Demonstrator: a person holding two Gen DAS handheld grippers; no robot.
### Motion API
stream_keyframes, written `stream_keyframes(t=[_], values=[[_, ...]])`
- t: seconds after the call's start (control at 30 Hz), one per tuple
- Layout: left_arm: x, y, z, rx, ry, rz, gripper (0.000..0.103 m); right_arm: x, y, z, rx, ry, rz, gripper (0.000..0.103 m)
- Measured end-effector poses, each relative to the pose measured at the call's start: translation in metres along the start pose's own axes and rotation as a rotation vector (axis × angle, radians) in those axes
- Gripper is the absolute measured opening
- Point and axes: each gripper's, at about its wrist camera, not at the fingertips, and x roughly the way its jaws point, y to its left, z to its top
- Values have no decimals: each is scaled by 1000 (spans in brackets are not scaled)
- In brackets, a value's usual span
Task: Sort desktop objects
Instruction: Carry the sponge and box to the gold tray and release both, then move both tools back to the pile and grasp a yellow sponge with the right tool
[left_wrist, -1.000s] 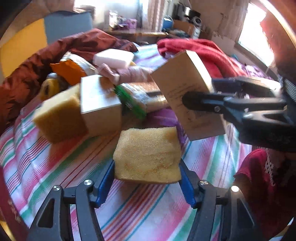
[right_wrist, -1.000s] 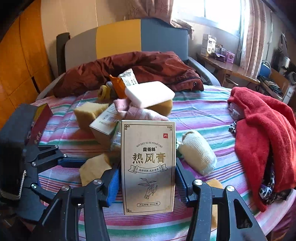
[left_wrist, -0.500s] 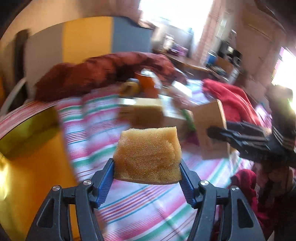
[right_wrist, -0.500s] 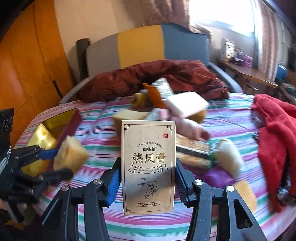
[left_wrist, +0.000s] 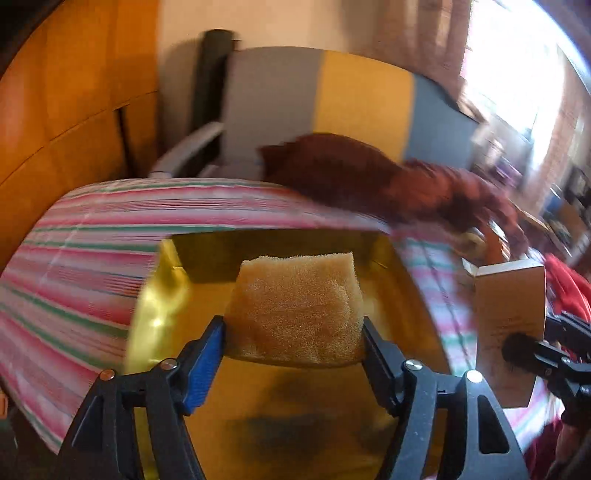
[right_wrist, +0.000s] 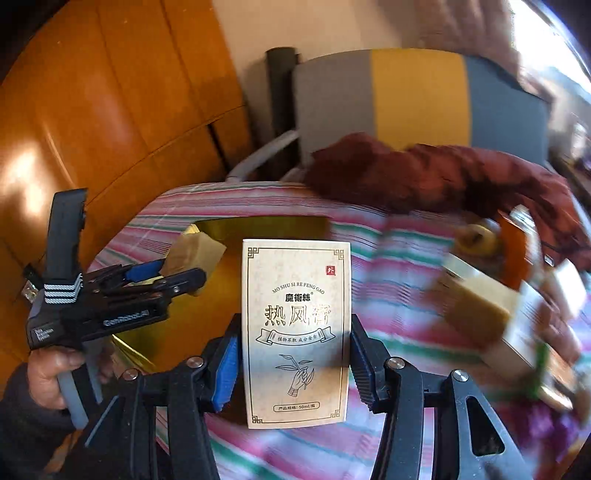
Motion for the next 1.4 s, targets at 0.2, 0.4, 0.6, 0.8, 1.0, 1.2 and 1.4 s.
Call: stream_keyframes(t=[0.2, 0.4, 0.6, 0.8, 1.0, 1.2, 1.4], values=[[-11, 40, -4, -93, -45, 57, 83, 41, 43, 42, -4, -23, 51, 91], [-17, 54, -24, -130, -32, 45, 84, 54, 60, 41, -39, -3, 34, 91], [-31, 45, -36, -148, -48, -46, 84, 47, 66, 18, -72, 21, -22, 91], [-40, 29, -39, -126, -42, -113, 84, 31, 65, 3, -116, 7, -150, 92], [-41, 13, -42, -97, -25, -128, 83, 12, 61, -7, -132, -19, -236, 95], [-44, -10, -42, -42, -19, -163, 83, -5, 45, -15, -114, -37, -293, 96], [-44, -44, -42, 45, -11, -202, 83, -16, 18, -27, -63, -29, -337, 96]])
